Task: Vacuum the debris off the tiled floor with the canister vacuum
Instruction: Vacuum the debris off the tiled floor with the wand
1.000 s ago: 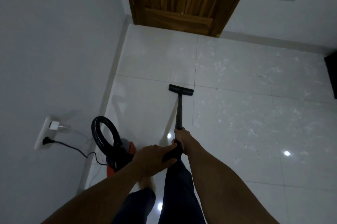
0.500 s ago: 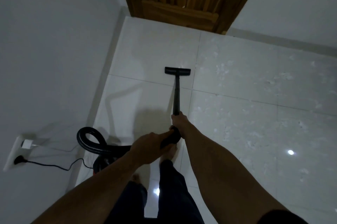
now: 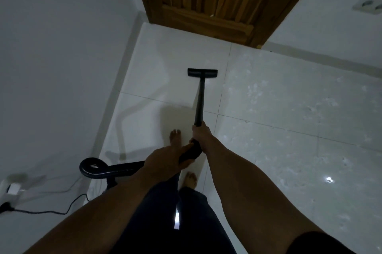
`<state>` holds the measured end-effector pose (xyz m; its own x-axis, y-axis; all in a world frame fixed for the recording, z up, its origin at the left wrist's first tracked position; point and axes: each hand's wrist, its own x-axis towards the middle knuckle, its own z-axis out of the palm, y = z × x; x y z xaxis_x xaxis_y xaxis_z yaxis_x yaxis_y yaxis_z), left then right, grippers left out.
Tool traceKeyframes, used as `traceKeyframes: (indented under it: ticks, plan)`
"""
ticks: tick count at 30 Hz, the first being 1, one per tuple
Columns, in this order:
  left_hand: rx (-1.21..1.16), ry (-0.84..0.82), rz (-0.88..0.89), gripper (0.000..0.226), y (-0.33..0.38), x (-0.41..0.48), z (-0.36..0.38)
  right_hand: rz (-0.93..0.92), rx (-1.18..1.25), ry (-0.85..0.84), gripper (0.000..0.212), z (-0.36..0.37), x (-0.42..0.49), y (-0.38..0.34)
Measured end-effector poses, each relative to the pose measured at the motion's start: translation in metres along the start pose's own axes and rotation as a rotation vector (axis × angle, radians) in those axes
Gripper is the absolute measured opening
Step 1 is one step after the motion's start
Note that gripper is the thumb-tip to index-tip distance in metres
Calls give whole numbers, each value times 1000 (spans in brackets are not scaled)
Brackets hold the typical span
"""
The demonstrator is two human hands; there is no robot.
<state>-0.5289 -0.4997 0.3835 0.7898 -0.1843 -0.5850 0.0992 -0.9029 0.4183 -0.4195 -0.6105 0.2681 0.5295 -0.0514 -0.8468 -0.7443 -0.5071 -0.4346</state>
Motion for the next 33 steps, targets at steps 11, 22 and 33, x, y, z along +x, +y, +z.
traceKeyframes:
  ticks: [11, 22, 33]
  plan:
    - [76, -30, 70, 63, -43, 113, -97, 41, 145, -15, 48, -5, 91, -103]
    - [-30, -64, 87, 58, -93, 187, -159, 57, 160, 131, 58, 1, 123, -194]
    - [-7, -106, 120, 61, -105, 202, -174, 118, 194, 112, 59, 4, 135, -206]
